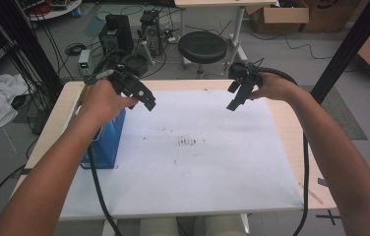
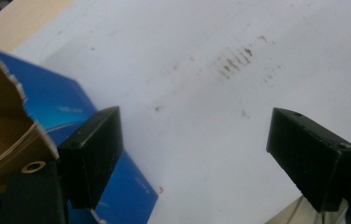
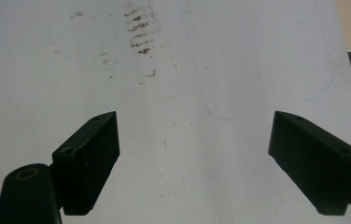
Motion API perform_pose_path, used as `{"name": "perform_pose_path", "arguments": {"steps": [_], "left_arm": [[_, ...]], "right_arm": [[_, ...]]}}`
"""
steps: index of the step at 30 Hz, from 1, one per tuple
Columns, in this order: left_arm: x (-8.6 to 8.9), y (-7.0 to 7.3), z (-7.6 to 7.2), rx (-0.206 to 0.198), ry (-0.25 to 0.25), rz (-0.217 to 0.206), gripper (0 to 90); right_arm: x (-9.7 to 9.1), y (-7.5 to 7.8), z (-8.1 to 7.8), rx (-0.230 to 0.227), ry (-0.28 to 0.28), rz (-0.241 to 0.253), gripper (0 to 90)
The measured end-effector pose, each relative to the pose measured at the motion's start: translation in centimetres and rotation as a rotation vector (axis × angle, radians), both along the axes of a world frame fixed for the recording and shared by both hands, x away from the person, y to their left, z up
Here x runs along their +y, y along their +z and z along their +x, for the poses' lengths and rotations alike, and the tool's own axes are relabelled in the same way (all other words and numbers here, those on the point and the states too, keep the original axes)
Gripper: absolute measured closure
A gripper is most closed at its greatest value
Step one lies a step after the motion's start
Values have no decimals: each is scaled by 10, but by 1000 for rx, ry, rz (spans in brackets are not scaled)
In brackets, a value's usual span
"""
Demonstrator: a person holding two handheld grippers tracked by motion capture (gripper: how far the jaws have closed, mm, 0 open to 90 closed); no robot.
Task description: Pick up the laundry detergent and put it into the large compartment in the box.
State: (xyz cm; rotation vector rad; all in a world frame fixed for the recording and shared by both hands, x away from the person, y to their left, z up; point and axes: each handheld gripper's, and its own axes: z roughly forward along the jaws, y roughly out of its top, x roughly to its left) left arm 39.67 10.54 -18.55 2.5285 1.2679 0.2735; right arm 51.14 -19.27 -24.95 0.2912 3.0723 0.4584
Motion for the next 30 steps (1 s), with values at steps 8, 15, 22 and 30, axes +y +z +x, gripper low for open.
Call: {"name": "perform_pose_path", "arguments": {"steps": [8, 15, 22, 30], "left_arm": [[-29, -6, 2, 12, -116, 27, 192], [-39, -9, 4, 16, -163, 28, 192], [-50, -18, 8, 38, -221, 52, 192], [-61, -29, 14, 61, -268, 68, 195]], "right_arm": [[-1, 0, -2, 1, -4, -3, 161], [-2, 0, -3, 1, -5, -2, 162], [-2, 0, -4, 2, -10, -5, 161], [-1, -2, -5, 6, -2, -3, 161]]}}
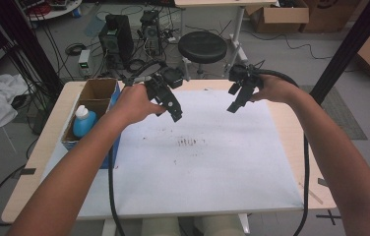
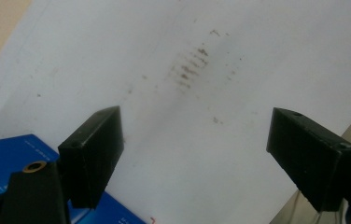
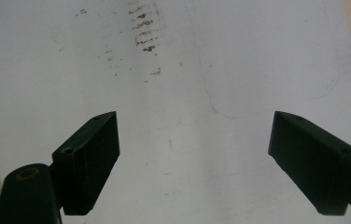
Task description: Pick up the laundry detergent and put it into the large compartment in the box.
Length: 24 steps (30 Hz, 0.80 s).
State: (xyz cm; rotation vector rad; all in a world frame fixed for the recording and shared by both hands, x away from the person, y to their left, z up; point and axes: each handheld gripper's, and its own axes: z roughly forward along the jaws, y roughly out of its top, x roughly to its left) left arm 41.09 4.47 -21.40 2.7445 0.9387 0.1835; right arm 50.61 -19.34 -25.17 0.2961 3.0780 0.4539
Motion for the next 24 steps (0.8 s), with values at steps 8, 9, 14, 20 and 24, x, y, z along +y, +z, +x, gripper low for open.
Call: {"name": "perform_pose_path", "arguments": {"steps": [8, 9, 14, 20, 24], "left_arm": [[-6, -6, 4, 12, -27, 9, 196], [-6, -6, 5, 14, -30, 10, 198], [-7, -6, 6, 13, -30, 7, 199], [-6, -6, 5, 8, -28, 7, 200], [-6, -6, 5, 9, -25, 3, 200]], "right_arm": [[0, -4, 2, 4, 0, -2, 161], [0, -4, 2, 1, -4, 1, 161], [-1, -4, 2, -1, -8, 1, 161], [-3, -2, 1, -3, -9, 0, 161], [-3, -2, 1, -6, 0, 5, 161]]}}
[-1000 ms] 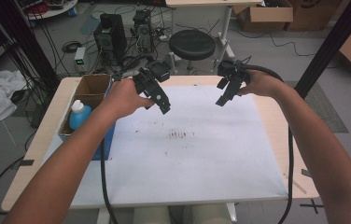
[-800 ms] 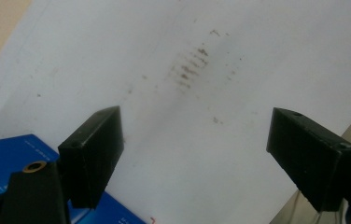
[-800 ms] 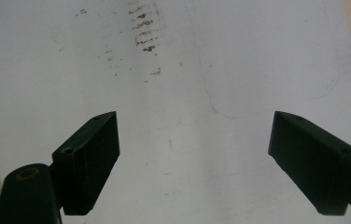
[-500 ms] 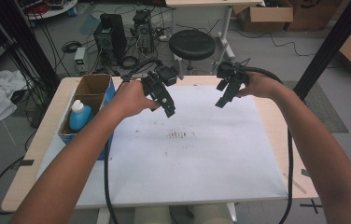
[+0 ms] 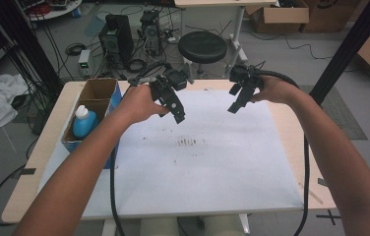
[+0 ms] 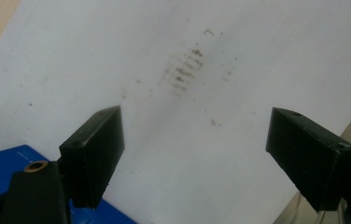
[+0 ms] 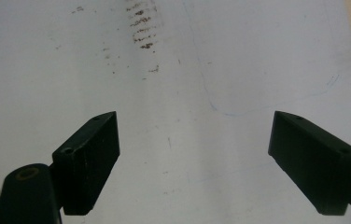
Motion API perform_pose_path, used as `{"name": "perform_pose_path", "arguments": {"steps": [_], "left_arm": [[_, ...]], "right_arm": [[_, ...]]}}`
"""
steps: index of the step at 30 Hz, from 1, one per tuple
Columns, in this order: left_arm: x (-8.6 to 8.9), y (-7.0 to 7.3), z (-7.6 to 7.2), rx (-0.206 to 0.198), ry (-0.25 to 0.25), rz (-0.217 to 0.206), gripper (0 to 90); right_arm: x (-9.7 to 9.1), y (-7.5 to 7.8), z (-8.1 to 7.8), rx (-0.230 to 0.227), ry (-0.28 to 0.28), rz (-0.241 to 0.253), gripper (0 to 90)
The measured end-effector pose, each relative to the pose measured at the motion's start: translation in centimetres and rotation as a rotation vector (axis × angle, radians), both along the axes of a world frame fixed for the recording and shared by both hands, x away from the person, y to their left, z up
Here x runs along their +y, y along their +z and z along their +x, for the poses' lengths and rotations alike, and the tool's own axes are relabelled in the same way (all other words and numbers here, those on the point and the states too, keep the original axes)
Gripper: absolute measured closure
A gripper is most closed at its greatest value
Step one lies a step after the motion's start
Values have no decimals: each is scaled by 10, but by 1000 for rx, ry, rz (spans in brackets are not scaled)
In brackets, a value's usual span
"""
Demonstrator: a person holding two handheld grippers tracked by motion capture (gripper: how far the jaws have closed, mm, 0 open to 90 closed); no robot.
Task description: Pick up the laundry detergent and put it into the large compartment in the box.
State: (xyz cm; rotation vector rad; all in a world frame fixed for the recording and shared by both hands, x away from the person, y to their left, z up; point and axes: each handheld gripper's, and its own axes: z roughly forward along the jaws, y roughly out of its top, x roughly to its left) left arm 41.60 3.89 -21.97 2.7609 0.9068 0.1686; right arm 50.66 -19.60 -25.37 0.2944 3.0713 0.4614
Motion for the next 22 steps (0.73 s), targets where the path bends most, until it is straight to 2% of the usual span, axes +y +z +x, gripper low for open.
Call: {"name": "perform_pose_path", "arguments": {"steps": [22], "left_arm": [[3, 1, 0, -2, 11, 3, 206]], "right_arm": [[1, 0, -2, 3, -6, -5, 162]]}}
